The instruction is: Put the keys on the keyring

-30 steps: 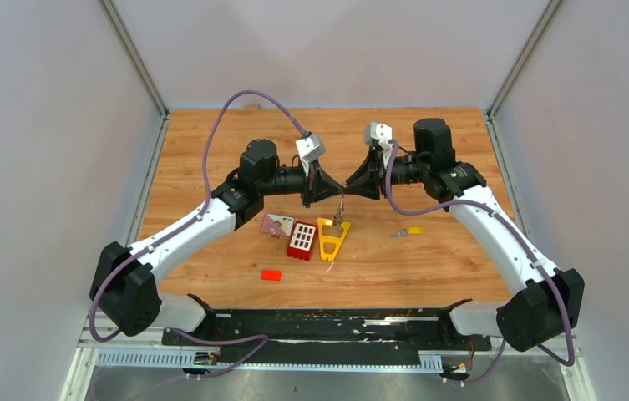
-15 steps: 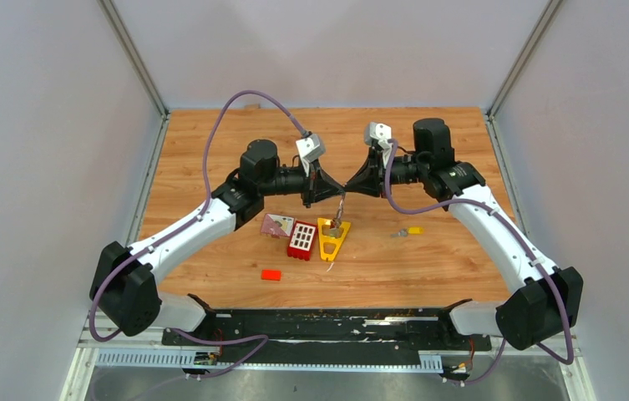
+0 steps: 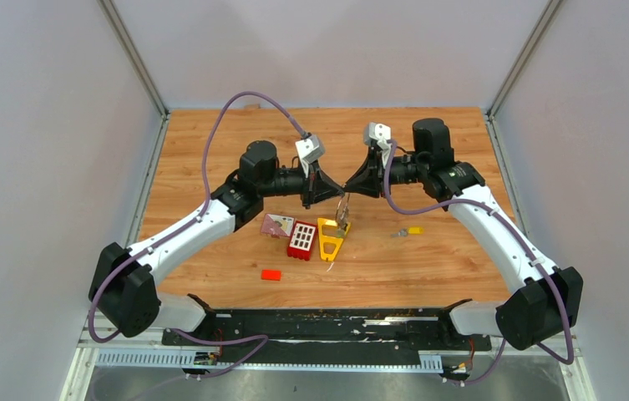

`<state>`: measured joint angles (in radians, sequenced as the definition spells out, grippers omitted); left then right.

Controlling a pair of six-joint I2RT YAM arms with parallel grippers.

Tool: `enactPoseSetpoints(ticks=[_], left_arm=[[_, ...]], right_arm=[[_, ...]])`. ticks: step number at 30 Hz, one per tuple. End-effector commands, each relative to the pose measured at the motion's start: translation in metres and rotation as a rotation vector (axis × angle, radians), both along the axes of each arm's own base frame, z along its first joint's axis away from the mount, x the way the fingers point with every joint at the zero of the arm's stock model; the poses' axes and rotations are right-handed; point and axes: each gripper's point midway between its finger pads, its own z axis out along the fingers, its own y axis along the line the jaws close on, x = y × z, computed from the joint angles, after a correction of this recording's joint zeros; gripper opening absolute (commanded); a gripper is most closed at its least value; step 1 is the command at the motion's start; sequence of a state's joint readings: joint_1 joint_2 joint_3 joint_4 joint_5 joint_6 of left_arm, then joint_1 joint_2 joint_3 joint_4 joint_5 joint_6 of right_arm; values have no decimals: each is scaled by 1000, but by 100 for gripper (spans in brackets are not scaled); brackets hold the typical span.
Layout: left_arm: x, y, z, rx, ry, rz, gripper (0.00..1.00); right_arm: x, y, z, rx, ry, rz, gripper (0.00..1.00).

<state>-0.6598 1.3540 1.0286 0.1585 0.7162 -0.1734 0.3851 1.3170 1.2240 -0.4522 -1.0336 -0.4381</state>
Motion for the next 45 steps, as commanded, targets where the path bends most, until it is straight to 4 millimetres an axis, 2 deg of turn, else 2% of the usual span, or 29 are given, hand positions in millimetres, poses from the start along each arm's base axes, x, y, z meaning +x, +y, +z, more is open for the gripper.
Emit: enactPoseSetpoints(ticks=[1,9,13,25,34,45], left_arm=[[-10,1,34,-74,-84,-25,0],[-11,1,33,-75,-81,-29,0],[-11,0,32,-74,-76,-30,0],[-11,0,31,-73,-70,-32,0],[-12,-1,30,-73,-67,-44,0],[-12,-2,26,-68,-58,-47,0]], right_arm=[[3,1,6,5,-54,-1,15],[2,1,8,6,-57,0,10],[2,0,8,4,-62,-1,15],[-1,-1,13,5,-83,7,18],[-2,-2,15,5,-91,10,30],[-4,-2,22,12,-105,13,22]])
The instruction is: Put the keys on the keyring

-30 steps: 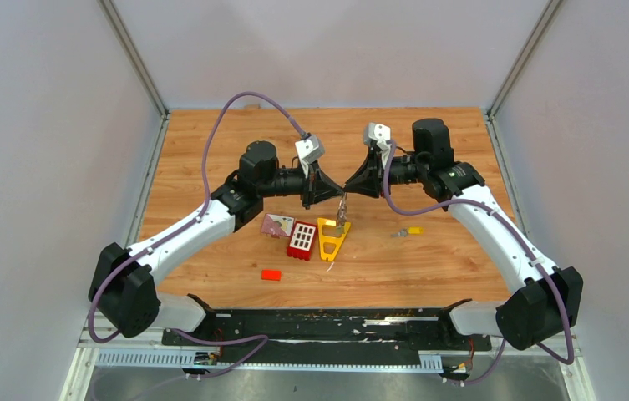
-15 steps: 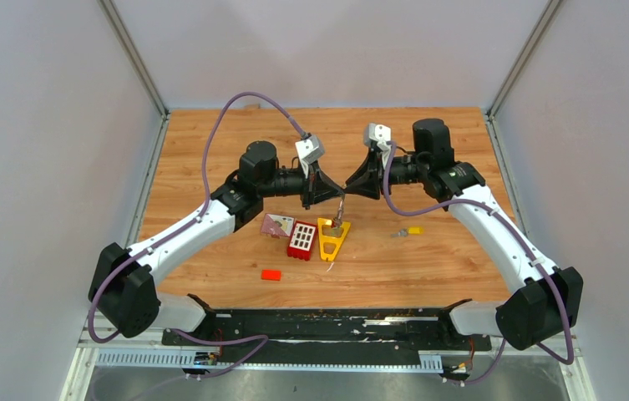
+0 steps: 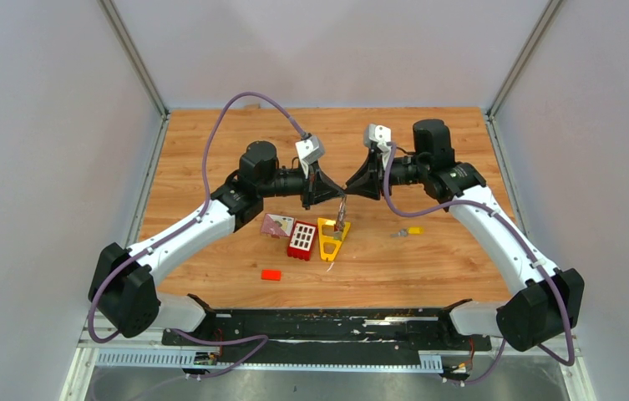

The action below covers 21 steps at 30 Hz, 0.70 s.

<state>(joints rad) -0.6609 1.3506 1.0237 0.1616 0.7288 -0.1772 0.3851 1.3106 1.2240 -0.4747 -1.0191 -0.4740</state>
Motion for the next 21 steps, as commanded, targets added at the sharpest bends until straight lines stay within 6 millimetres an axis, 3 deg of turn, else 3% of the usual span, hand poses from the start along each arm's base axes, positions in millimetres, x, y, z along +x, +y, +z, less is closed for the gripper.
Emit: enactPoseSetpoints(ticks=[1,5,16,21], left_arm=[[-9,-2,26,-65,-60,-34,0],[-9,-3,25,-65,-58,-36,0],[-9,-3,23,-62,-53,-39,0],[-9,-3,22,-59,-59,-40,0]], right_arm=[[-4,0,25,28,-87,15,22],[-4,-1,24,25,-90,12,19],[-4,0,24,26,-92,17,0],[-5,-1,22,22,-108,25,0]])
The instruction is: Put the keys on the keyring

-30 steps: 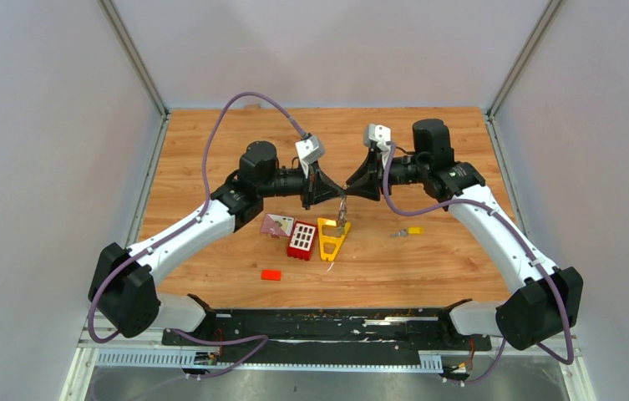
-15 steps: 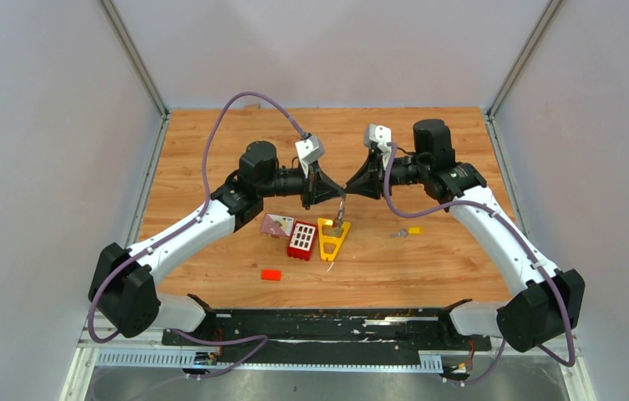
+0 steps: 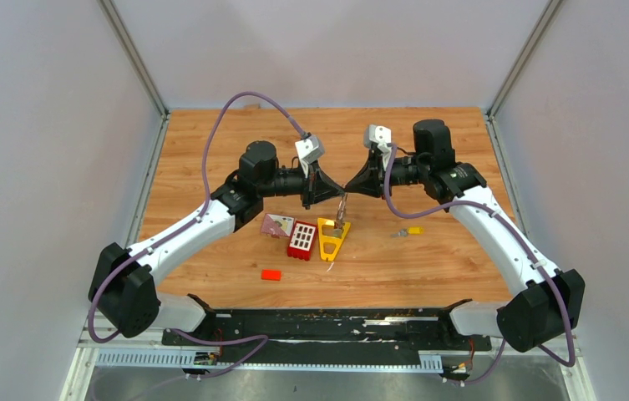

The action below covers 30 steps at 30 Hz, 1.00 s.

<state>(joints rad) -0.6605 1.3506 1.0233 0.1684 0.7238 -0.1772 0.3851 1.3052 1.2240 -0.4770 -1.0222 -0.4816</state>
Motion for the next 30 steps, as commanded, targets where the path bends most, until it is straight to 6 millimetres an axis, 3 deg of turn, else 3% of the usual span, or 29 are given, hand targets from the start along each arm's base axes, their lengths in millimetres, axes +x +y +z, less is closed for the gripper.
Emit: enactPoseSetpoints(ticks=[1,6,14,23,30], left_arm=[[-10,-3,20,-53,-57,-45,1],[-9,-2,20,-37,-101,-48,16],[-13,1,19,3,-183,-96,29],[-13,5,30,39,-334,-133,32],[-12,0,44,30,-343,-154,26]], right_arm=[[-4,-1,20,18,-102,22,0],[-5,-2,16,11,-113,31,0],[-9,-2,15,15,-121,49,0],[-12,-2,11,13,-116,57,0],[-12,-2,8,16,-106,60,0]])
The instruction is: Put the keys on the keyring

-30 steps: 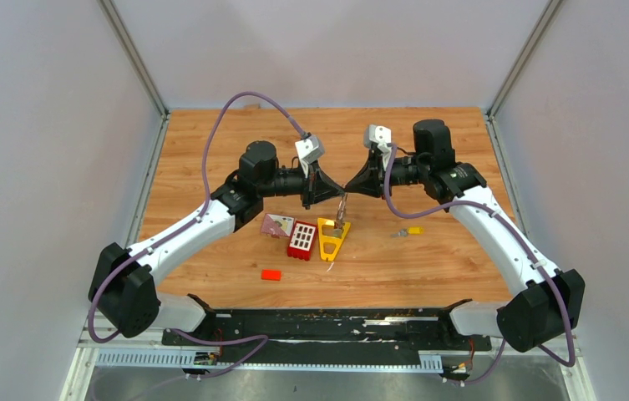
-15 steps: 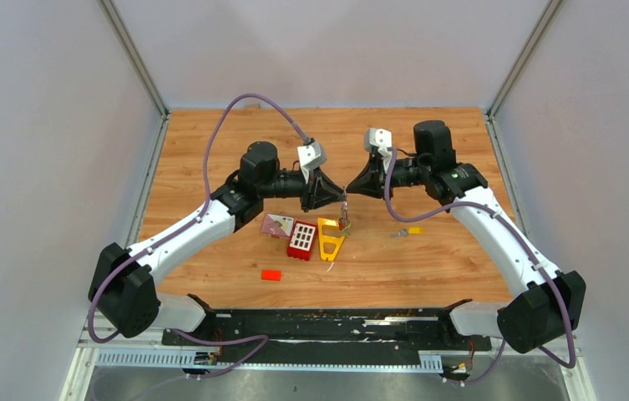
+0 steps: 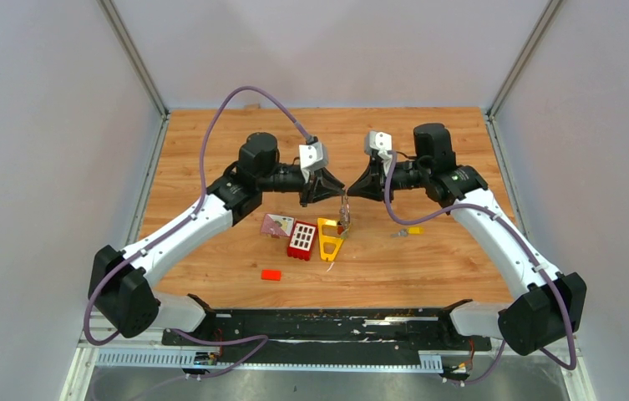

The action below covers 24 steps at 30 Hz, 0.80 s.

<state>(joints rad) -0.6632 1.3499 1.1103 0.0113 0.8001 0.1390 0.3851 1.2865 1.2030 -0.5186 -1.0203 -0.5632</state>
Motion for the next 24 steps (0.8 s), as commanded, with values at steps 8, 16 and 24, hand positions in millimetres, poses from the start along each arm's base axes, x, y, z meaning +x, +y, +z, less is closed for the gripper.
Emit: enactPoseSetpoints(ticks=[8,16,24], left_arm=[[-4,-5,26,-20,-68,-52,18],[-7,-9,20,-13,-55,-63,26],[-4,-13,13,-3,-33,-61,24]], right_arm=[[-6,2,17,41,-67,40,0],[-6,3,16,41,-66,39,0],[-6,2,16,41,-65,37,0]])
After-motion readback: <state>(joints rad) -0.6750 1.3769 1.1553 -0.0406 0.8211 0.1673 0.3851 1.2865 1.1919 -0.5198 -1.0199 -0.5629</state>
